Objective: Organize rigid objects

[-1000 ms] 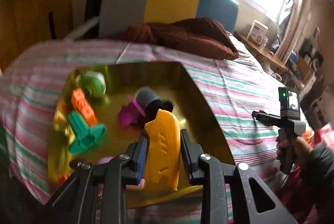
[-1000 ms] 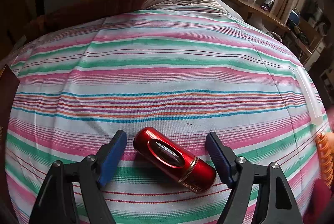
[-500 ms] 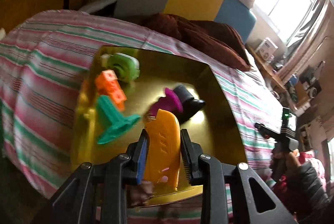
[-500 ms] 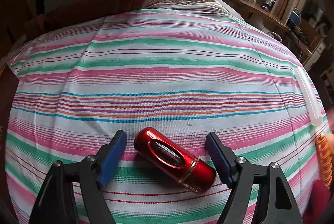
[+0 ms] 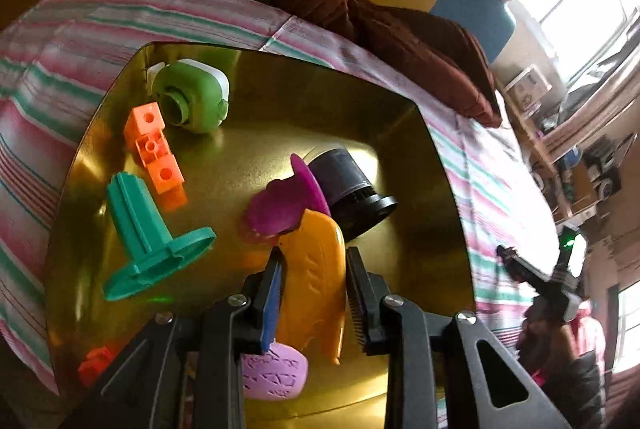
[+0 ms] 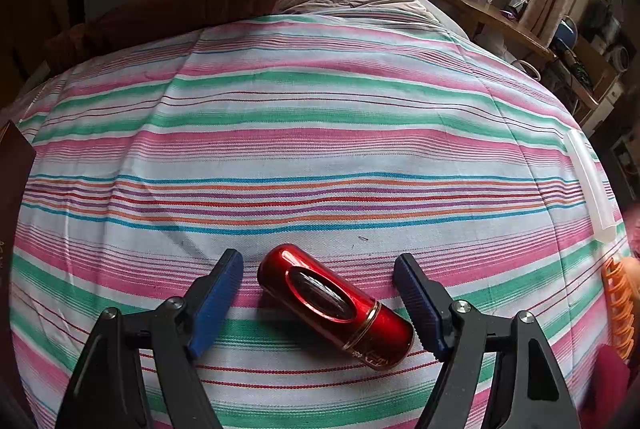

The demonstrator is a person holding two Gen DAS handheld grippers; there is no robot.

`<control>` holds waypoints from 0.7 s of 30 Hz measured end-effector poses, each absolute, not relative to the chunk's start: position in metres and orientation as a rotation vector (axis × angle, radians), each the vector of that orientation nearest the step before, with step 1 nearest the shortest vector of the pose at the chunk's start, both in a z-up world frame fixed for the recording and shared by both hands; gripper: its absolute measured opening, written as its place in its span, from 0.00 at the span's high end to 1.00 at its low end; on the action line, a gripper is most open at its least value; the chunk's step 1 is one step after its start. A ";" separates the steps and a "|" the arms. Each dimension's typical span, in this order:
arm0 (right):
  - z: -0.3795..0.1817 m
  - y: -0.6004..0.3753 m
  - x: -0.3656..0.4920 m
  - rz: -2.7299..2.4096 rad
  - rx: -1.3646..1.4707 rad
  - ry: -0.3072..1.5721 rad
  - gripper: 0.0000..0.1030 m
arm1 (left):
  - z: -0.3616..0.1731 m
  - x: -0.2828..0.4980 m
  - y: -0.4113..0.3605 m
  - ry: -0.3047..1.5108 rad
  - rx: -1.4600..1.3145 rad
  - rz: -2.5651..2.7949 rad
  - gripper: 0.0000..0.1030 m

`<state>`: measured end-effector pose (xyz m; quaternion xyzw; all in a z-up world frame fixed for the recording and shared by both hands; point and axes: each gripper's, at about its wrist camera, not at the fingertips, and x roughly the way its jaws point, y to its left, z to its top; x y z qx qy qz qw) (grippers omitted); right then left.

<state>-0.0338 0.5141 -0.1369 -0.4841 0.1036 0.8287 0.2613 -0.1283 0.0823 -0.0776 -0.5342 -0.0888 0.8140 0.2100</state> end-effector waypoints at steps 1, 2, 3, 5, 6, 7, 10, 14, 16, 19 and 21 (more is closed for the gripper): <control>-0.137 0.514 -0.034 2.243 -1.311 0.280 0.24 | -0.080 -0.129 0.085 -0.204 -1.495 2.270 0.71; -0.137 0.514 -0.034 2.243 -1.311 0.279 0.24 | -0.081 -0.130 0.087 -0.165 -1.505 2.285 0.71; -0.137 0.514 -0.034 2.243 -1.311 0.278 0.24 | -0.083 -0.131 0.087 -0.138 -1.520 2.298 0.70; -0.137 0.514 -0.034 2.243 -1.310 0.280 0.24 | -0.086 -0.132 0.086 -0.118 -1.534 2.300 0.70; -0.137 0.514 -0.034 2.243 -1.310 0.280 0.24 | -0.085 -0.131 0.083 -0.129 -1.531 2.314 0.70; -0.137 0.514 -0.034 2.243 -1.311 0.280 0.24 | -0.083 -0.130 0.080 -0.139 -1.526 2.320 0.70; -0.137 0.514 -0.034 2.243 -1.313 0.280 0.24 | -0.074 -0.122 0.074 -0.101 -1.475 2.373 0.70; -0.137 0.513 -0.034 2.240 -1.315 0.276 0.25 | -0.058 -0.106 0.069 -0.027 -1.381 2.452 0.70; -0.137 0.513 -0.034 2.241 -1.314 0.274 0.25 | -0.050 -0.096 0.067 0.016 -1.329 2.486 0.70; -0.137 0.511 -0.034 2.249 -1.312 0.267 0.28 | -0.038 -0.084 0.061 0.061 -1.258 2.533 0.70; -0.137 0.508 -0.033 2.256 -1.309 0.252 0.31 | -0.030 -0.078 0.059 0.089 -1.209 2.570 0.70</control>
